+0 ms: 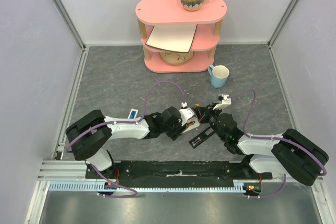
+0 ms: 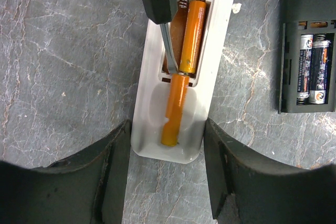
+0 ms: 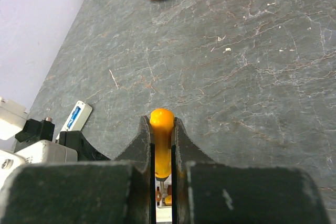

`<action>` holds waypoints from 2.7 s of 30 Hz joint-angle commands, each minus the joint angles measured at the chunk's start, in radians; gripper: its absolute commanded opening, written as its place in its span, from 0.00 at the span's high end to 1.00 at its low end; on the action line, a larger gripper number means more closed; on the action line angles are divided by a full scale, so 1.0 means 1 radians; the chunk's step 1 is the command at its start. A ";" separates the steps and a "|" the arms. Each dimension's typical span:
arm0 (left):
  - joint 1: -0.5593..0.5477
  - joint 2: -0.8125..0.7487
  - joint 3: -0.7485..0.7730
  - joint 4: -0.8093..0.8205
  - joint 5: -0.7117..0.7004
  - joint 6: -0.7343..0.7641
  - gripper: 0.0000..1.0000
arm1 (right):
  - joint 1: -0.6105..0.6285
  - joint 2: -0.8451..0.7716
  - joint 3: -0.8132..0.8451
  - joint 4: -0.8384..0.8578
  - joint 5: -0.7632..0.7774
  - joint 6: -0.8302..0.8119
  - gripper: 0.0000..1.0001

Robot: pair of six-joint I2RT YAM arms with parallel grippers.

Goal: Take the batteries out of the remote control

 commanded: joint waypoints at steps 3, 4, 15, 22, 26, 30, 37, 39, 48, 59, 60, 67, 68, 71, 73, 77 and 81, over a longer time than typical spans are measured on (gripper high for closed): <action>0.001 0.026 0.012 -0.022 0.026 -0.032 0.98 | -0.001 -0.010 0.050 0.064 -0.037 0.046 1.00; 0.001 0.026 0.011 -0.022 0.026 -0.034 0.98 | -0.001 -0.005 0.052 0.066 -0.043 0.050 1.00; 0.003 0.005 0.008 -0.022 -0.002 -0.040 0.76 | -0.001 0.009 0.053 0.098 -0.056 0.059 1.00; 0.009 -0.079 -0.046 0.035 -0.014 -0.049 0.23 | 0.000 0.003 0.053 0.089 -0.059 0.054 1.00; 0.033 -0.159 -0.093 0.083 -0.005 -0.069 0.18 | 0.000 0.007 0.059 0.089 -0.066 0.051 1.00; 0.096 -0.279 -0.171 0.146 0.039 -0.101 0.17 | -0.001 0.009 0.065 0.084 -0.080 0.040 1.00; 0.188 -0.322 -0.215 0.213 0.217 -0.118 0.19 | 0.000 0.010 0.082 0.075 -0.103 0.014 1.00; 0.191 -0.301 -0.199 0.221 0.239 -0.115 0.21 | 0.000 0.010 0.085 0.072 -0.117 0.004 1.00; 0.191 -0.152 -0.109 0.180 0.265 -0.100 0.31 | -0.001 -0.077 0.075 -0.020 -0.068 -0.038 1.00; 0.191 -0.110 -0.081 0.138 0.217 -0.087 0.37 | -0.003 -0.198 0.092 -0.161 0.001 -0.121 1.00; 0.191 -0.109 -0.077 0.136 0.230 -0.087 0.37 | -0.006 -0.203 0.089 -0.167 0.003 -0.122 1.00; 0.191 -0.087 -0.063 0.118 0.216 -0.089 0.40 | -0.006 -0.214 0.082 -0.178 0.004 -0.127 1.00; 0.191 -0.081 -0.060 0.115 0.213 -0.090 0.41 | -0.007 -0.212 0.082 -0.180 0.004 -0.125 1.00; 0.191 -0.083 -0.060 0.109 0.194 -0.092 0.44 | -0.007 -0.212 0.081 -0.177 0.003 -0.125 1.00; 0.191 -0.084 -0.061 0.109 0.191 -0.094 0.44 | -0.009 -0.212 0.079 -0.175 0.003 -0.122 1.00; 0.191 -0.073 -0.055 0.103 0.202 -0.097 0.46 | -0.007 -0.212 0.078 -0.175 0.001 -0.119 1.00; 0.191 -0.080 -0.057 0.098 0.174 -0.100 0.46 | -0.007 -0.214 0.076 -0.177 -0.002 -0.119 1.00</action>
